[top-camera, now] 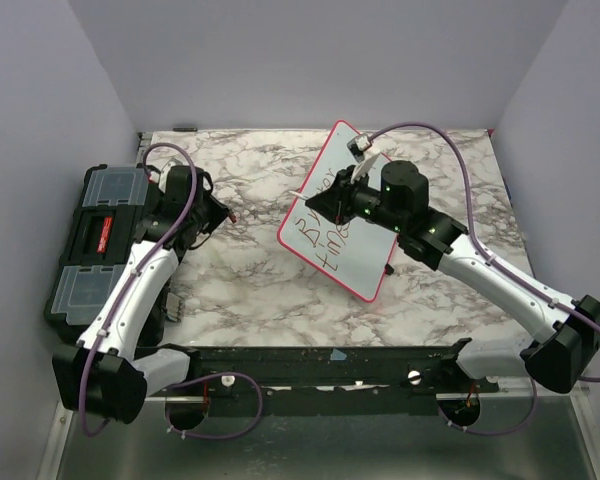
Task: Write a sentence on the whiteboard
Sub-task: Insert the whiteboard marker into the pen cap.
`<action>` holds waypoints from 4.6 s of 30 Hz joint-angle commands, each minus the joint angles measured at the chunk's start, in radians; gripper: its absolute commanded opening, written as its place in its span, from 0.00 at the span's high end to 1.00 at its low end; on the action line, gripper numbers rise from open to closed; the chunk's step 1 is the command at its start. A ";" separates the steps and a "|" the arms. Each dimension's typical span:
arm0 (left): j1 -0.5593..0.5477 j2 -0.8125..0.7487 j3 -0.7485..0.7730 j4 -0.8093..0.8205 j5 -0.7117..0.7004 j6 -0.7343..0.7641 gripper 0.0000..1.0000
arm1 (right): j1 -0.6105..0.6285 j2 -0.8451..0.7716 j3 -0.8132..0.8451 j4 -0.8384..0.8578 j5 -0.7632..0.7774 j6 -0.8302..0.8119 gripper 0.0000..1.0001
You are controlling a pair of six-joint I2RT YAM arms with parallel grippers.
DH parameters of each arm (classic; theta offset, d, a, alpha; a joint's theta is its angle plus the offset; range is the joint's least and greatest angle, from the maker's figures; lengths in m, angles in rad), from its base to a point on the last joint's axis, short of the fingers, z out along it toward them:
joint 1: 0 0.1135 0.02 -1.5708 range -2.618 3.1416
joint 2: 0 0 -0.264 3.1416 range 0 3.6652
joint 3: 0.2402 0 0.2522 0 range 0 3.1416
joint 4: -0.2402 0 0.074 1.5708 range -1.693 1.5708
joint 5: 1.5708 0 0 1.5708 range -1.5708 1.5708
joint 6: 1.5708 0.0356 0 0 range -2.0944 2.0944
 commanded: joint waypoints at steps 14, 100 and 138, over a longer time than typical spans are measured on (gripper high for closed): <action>0.060 -0.092 -0.030 0.197 0.145 -0.313 1.00 | 0.114 0.021 -0.013 0.117 0.004 -0.078 0.99; 0.067 -0.170 -0.216 0.513 0.329 -0.624 1.00 | 0.175 0.198 0.026 0.343 0.146 -0.103 0.99; 0.079 -0.185 -0.250 0.555 0.340 -0.655 1.00 | 0.176 0.213 0.014 0.344 0.156 -0.096 0.99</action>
